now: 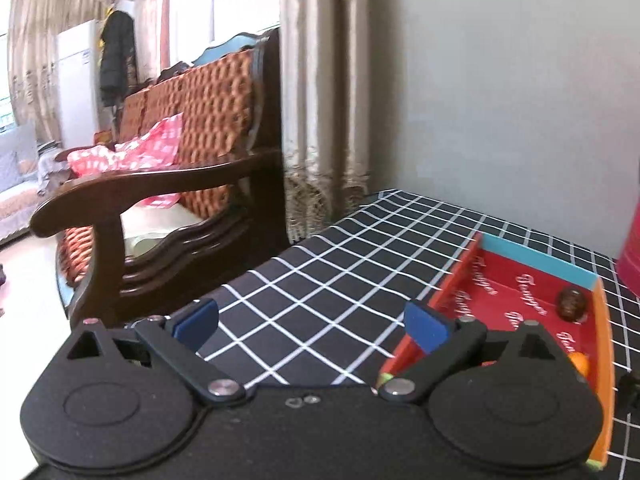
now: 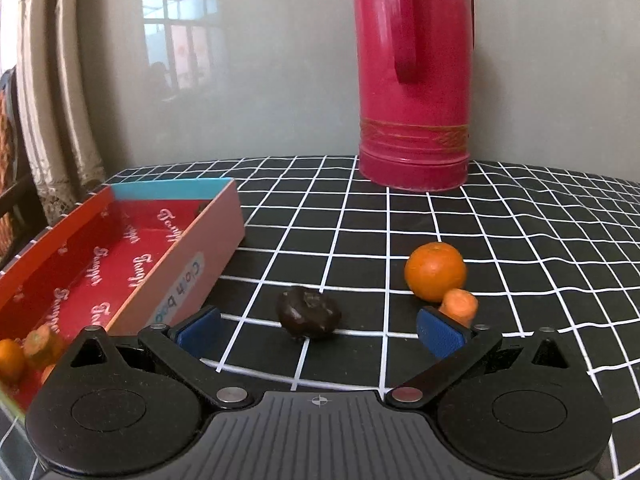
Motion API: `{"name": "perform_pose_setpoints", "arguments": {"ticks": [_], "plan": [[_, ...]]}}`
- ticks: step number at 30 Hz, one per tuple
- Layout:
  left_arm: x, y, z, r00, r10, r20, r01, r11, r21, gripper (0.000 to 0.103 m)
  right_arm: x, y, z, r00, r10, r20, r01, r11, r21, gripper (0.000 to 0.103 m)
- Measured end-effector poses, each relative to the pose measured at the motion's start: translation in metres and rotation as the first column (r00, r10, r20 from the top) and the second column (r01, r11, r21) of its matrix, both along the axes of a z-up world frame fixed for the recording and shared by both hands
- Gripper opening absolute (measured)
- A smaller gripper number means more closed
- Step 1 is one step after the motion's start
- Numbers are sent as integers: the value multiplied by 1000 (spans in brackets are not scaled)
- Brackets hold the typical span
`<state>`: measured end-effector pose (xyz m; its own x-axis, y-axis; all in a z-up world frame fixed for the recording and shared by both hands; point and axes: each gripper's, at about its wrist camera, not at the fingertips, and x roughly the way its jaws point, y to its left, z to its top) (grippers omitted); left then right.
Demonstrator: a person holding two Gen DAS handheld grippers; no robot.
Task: Organize fruits
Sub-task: 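Close the right tool on the second dark brown round fruit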
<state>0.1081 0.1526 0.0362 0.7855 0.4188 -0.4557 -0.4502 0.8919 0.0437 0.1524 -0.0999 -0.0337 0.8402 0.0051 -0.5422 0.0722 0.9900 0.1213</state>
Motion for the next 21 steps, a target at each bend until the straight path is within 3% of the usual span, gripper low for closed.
{"name": "perform_pose_setpoints", "arguments": {"ticks": [5, 6, 7, 8, 9, 17, 21], "plan": [[-2, 17, 1, 999, 36, 2, -36, 999, -4, 93, 12, -2, -3, 999, -39, -5, 39, 999, 18, 102], [-2, 19, 0, 999, 42, 1, -42, 999, -5, 93, 13, -2, -3, 999, -49, 1, 49, 999, 17, 99], [-2, 21, 1, 999, 48, 0, -48, 999, -6, 93, 15, -1, -3, 998, -59, 7, 59, 998, 10, 90], [-3, 23, 1, 999, 52, -1, -52, 999, -7, 93, 15, -1, -2, 998, -63, 8, 63, 998, 3, 61], [-2, 24, 1, 998, 55, -2, -55, 998, -7, 93, 19, 0, -4, 998, -58, -10, 58, 998, -4, 43], [-2, 27, 0, 998, 64, -8, -64, 998, -4, 93, 20, 4, -8, 998, -43, -42, 42, 999, -12, 39], [-2, 27, 0, 998, 66, -6, -66, 998, -3, 93, 15, 6, -3, 999, -34, -7, 34, 999, -4, 39]]}}
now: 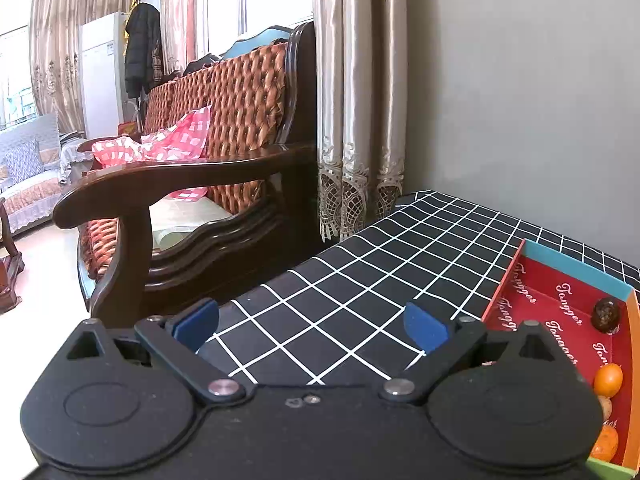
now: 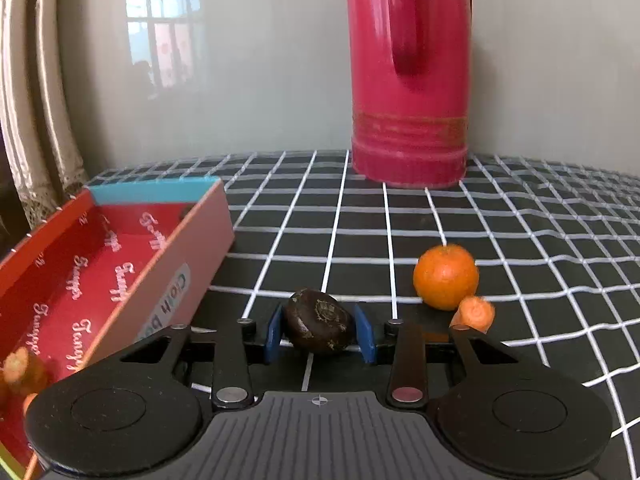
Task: Organize fruits
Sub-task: 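Carry the dark brown fruit with the right tool into the box and release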
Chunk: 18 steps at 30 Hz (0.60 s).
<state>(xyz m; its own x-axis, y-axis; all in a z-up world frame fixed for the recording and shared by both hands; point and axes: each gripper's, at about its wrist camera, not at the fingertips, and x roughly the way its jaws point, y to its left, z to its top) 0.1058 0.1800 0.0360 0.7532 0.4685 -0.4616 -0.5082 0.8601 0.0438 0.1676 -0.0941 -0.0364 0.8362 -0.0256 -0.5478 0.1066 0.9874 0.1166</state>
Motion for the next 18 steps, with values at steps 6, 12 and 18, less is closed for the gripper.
{"name": "perform_pose_setpoints", "arguments": {"ticks": [6, 12, 18], "plan": [[-1, 2, 0, 1000, 12, 0, -12, 1000, -8, 93, -15, -2, 17, 995, 34, 93, -39, 998, 56, 39], [-2, 2, 0, 1000, 14, -3, -14, 1000, -10, 93, -33, 15, 40, 971, 141, 193, -156, 986, 64, 39], [-3, 1, 0, 1000, 16, -4, -16, 1000, 1, 93, -41, 60, 43, 925, 328, 190, -335, 942, 5, 39]]}}
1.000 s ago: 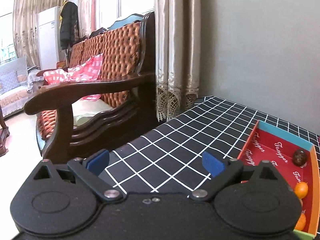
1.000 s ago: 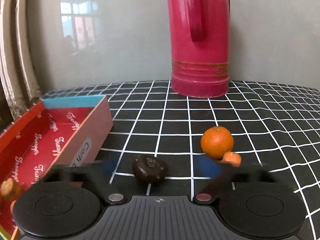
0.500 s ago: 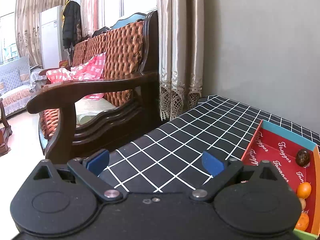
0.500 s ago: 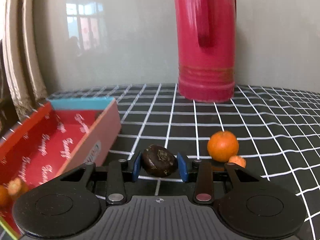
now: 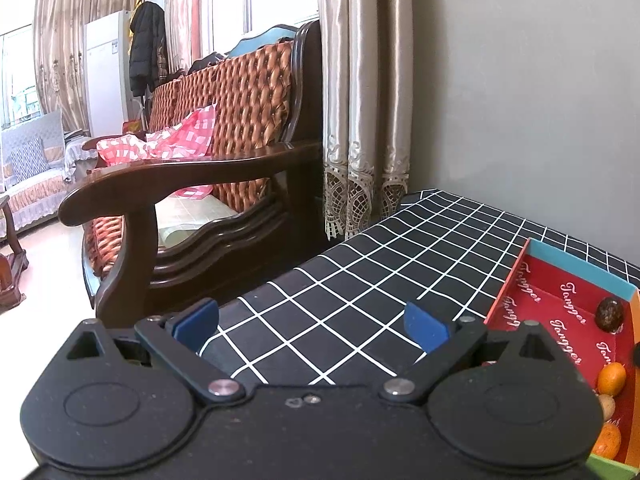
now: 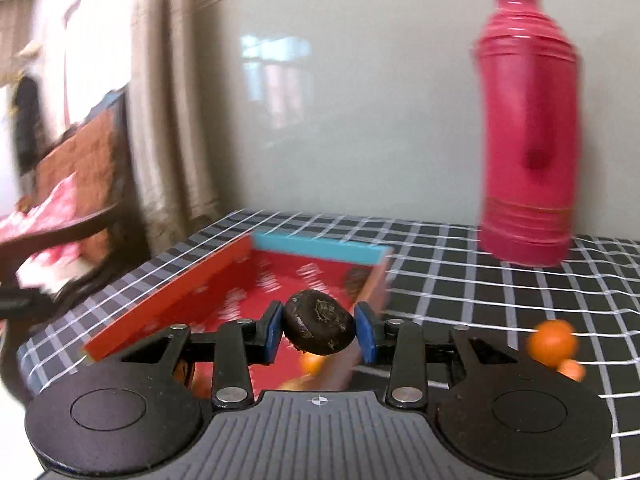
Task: Organize fruits
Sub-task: 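Carry the dark brown fruit with the right tool into the box and release, then move the left tool to the carrot piece and close on it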
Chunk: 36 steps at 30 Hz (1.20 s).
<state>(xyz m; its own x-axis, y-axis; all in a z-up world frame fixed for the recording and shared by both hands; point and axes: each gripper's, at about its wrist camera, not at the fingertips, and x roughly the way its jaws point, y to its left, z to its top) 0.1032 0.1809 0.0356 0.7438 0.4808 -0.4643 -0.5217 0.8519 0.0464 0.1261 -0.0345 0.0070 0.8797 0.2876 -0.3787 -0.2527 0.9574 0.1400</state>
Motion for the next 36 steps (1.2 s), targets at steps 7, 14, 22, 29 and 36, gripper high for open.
{"name": "perform_pose_setpoints", "arguments": {"ticks": [7, 14, 22, 29, 36], "plan": [[0, 0, 0, 1000, 1, -3, -1, 1000, 3, 93, -4, 34, -13, 992, 114, -62, -119, 989, -85, 39], [0, -2, 0, 1000, -5, -1, 5, 1000, 1, 93, -19, 35, -7, 995, 92, 39, -86, 987, -132, 95], [3, -32, 0, 998, -70, 1, 70, 997, 14, 93, -21, 5, -8, 998, -49, 40, 55, 986, -155, 102], [2, -88, -1, 975, -219, 25, 218, 975, 48, 93, -25, -41, -8, 978, -208, 14, 207, 960, -186, 103], [1, -158, -10, 916, -401, 26, 397, 914, 86, 95, -35, -104, -9, 885, -465, 19, 457, 861, -221, 103]]}}
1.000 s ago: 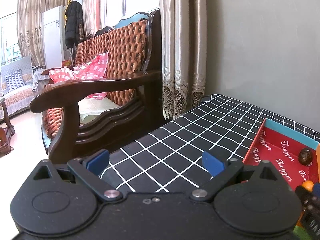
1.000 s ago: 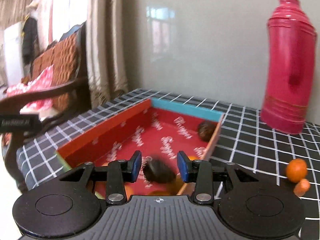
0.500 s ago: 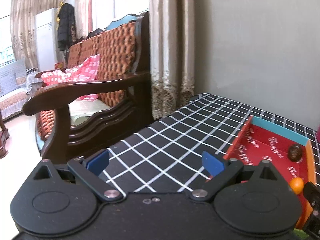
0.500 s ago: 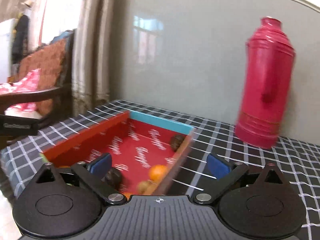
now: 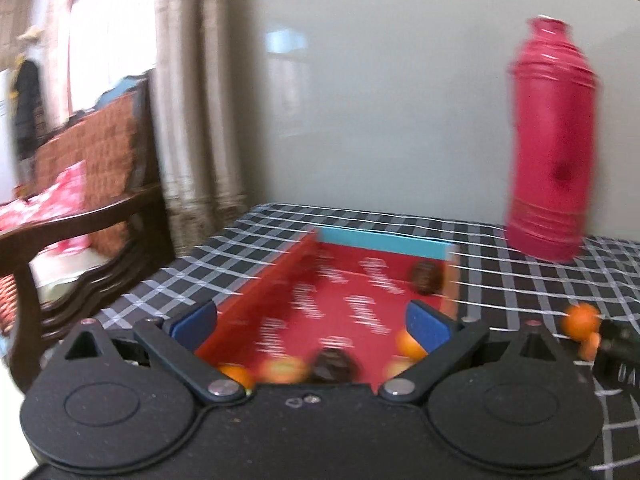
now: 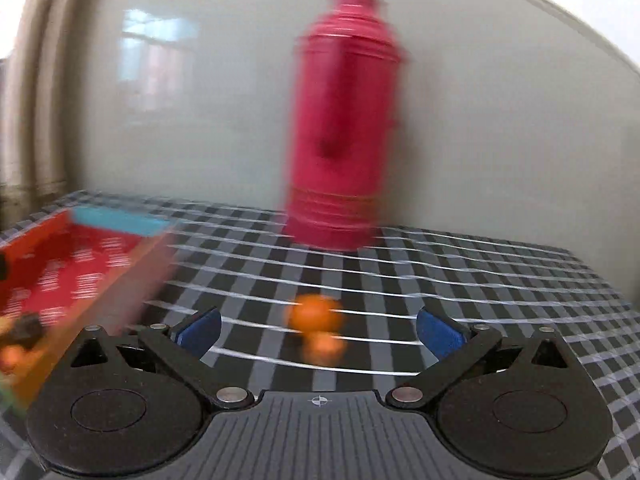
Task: Organize fruits
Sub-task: 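Move the left tool to the carrot piece and close on it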
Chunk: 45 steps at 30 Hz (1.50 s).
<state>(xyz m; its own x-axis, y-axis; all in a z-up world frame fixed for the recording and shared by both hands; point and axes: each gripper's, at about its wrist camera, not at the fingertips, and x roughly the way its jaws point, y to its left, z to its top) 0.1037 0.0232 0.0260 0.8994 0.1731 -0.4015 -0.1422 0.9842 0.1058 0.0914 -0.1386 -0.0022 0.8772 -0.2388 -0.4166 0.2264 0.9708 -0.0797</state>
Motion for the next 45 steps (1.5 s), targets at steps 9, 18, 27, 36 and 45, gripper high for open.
{"name": "perform_pose_setpoints", "arguments": {"ticks": [9, 18, 27, 36, 45], "plan": [[-4, -93, -22, 976, -219, -20, 220, 974, 60, 93, -32, -84, 6, 914, -402, 61, 404, 914, -39, 103], [4, -168, -43, 950, -306, -61, 310, 946, 94, 74, -66, -141, 14, 881, -462, 100, 463, 886, 16, 103], [28, -196, -58, 950, -274, -148, 285, 956, 64, 59, -80, -153, 22, 881, -461, 107, 455, 887, 73, 103], [37, -195, -63, 934, -292, -208, 297, 955, -10, 12, -73, -152, 18, 900, -427, 89, 419, 903, 96, 103], [23, -173, -41, 974, -220, -62, 222, 974, 36, 12, -64, -141, 17, 918, -386, 87, 377, 921, 100, 103]]}}
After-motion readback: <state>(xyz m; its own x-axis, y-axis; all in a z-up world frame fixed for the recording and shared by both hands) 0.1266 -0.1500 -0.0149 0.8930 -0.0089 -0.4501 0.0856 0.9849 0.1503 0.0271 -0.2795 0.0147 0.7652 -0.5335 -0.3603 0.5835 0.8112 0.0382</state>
